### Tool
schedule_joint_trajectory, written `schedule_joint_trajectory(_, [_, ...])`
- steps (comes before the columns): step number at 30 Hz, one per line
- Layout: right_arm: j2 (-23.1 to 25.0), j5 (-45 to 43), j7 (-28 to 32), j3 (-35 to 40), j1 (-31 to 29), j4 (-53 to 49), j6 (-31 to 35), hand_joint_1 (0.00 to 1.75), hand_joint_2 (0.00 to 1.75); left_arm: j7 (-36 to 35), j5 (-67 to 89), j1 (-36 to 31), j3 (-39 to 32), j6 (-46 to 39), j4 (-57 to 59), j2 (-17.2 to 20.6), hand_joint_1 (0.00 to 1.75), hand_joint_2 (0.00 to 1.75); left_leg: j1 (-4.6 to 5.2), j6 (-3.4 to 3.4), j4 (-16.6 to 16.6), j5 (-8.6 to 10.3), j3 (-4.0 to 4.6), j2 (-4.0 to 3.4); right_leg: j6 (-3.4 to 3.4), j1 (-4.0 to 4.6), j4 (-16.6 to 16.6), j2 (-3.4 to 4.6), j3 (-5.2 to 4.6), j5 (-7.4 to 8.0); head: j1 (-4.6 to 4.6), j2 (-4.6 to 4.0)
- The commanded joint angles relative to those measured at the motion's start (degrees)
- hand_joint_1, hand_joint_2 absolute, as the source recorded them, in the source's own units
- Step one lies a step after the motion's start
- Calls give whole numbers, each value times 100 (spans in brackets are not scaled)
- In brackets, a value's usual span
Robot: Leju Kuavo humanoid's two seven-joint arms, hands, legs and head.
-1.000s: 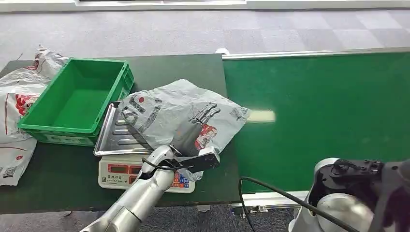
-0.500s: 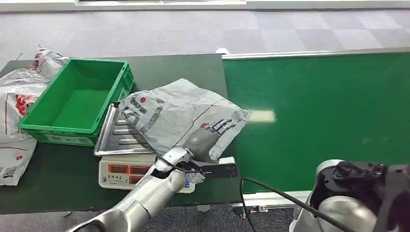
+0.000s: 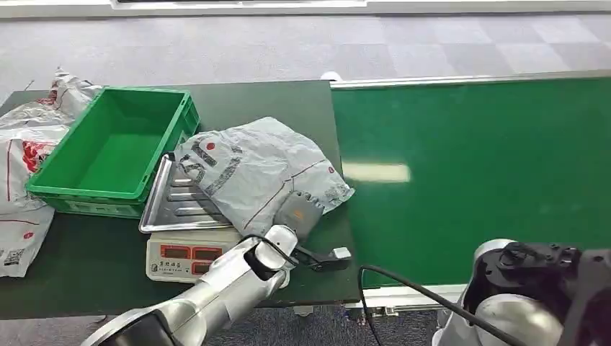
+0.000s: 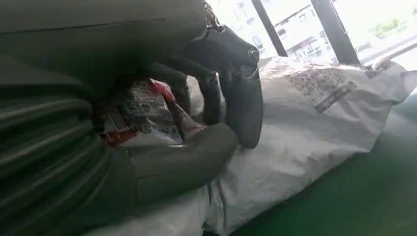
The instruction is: Moved the parcel from conveyor to table for the left to box.
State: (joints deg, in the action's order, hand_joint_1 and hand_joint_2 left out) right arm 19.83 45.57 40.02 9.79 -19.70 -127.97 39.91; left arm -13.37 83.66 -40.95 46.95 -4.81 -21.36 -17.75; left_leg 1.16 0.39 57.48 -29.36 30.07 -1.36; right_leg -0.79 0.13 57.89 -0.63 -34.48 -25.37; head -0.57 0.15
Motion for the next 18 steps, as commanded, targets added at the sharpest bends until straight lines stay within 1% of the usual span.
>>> schedule_joint_trajectory(1, [17,-1,-2,42,426,-77,9,0,175,-227,176,-278,552,76,426,384,175,175,-11,-20,-25,4,-23,4,4,7,-26,13,22,6,0,0])
schedule_joint_trajectory(5, [17,24,-2,52,470,-113,9,0,175,-411,279,-271,469,-88,316,472,175,175,-9,-16,-15,0,-17,-16,2,5,-14,26,11,3,0,0])
schedule_joint_trajectory(9, [17,19,-2,33,491,-142,9,0,175,-415,290,-307,360,-272,198,506,175,175,-10,-17,-13,-2,-16,-39,0,7,-11,47,5,3,0,0])
schedule_joint_trajectory(11, [17,90,-2,-41,522,-239,9,0,175,-373,263,-313,72,-1052,-110,548,175,175,-12,-19,-17,-4,-18,-55,-5,9,-12,63,2,8,0,0])
schedule_joint_trajectory(12, [17,139,-2,-91,543,-294,9,0,175,-277,205,-308,-122,-1536,-300,555,175,175,-14,-27,-24,-2,-23,-46,-4,10,-16,60,5,7,0,0])
schedule_joint_trajectory(13, [17,137,-2,-120,576,-323,9,0,175,199,-286,-154,-624,-2787,-884,611,175,175,-15,-32,-33,1,-29,-38,-4,10,-23,56,11,8,0,0])
schedule_joint_trajectory(14, [17,119,-2,-142,590,-319,9,0,175,197,-272,-137,-819,-3519,-1233,670,175,175,-14,-24,-17,-2,-13,-46,-5,11,-10,58,-7,7,0,0])
schedule_joint_trajectory(15, [17,98,-2,-140,586,-261,9,0,175,634,-478,352,-1440,-3519,-2869,922,175,175,-16,-28,-22,-1,-18,-40,-4,13,-16,56,-2,7,0,0])
schedule_joint_trajectory(16, [17,84,-2,-118,577,-210,9,0,175,702,-164,584,-1836,-3519,-3791,1004,175,175,-14,-22,-15,-2,-7,-46,-5,12,-8,56,-14,6,-2,0])
schedule_joint_trajectory(18, [17,82,-2,-120,569,-199,9,0,175,743,-184,642,-1932,-3519,-3978,1010,175,175,-10,-19,-15,-1,-2,-38,-4,9,-3,48,-19,5,-2,0])
